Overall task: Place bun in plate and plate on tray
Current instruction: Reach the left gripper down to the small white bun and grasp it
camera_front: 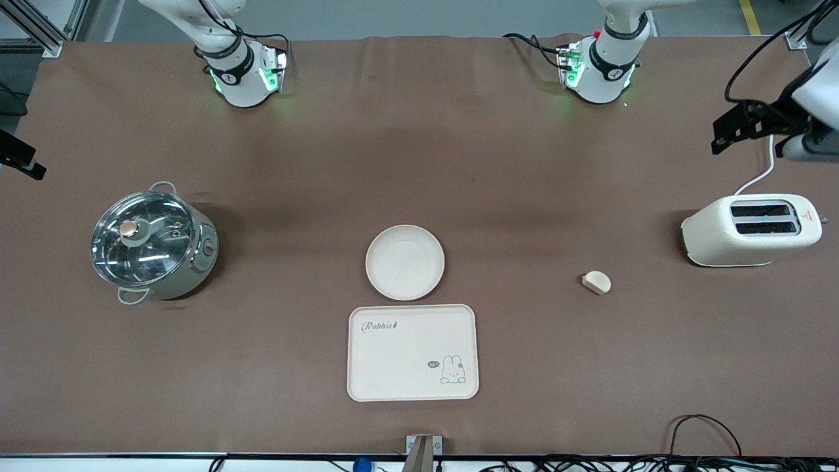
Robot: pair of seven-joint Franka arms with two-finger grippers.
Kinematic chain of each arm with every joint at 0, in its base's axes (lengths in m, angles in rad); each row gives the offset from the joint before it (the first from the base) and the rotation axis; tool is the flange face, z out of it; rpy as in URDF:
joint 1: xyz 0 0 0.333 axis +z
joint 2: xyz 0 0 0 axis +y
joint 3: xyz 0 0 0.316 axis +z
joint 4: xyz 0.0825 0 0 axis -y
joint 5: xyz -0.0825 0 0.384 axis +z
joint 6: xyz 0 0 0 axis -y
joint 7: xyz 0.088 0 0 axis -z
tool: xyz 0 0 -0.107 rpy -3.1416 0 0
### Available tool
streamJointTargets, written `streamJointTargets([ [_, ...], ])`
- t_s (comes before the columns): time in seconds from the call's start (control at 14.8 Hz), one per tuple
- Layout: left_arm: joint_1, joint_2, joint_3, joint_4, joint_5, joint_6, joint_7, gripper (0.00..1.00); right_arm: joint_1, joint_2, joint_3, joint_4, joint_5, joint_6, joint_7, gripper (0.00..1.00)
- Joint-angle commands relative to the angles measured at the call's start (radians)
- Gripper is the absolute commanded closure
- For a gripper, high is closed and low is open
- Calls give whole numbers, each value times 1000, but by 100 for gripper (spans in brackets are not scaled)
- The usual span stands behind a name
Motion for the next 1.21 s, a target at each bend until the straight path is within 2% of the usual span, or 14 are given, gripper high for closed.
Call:
streamJointTargets([
  [0.0,-18,139,-13,35,15,52,-70,0,10,-26,9,-44,-20,-39,21,0],
  [0.13,-29,192,-13,-14,15,170,-203,0,25,-30,10,-76,-10,-40,22,0],
  [0.47,-76,389,-15,-35,17,407,-592,0,56,-30,10,-82,2,-14,22,0],
  [0.67,-66,433,-15,-156,9,593,-748,0,70,-23,9,-93,51,18,25,0],
  [0.81,-75,487,-12,-213,18,697,-825,0,82,-9,9,-107,62,36,27,0],
  [0.94,-64,515,-10,-255,26,762,-835,0,84,-1,9,-146,112,87,28,0],
  [1.15,-61,568,-6,-276,32,845,-850,0,107,3,9,-223,177,194,28,0],
])
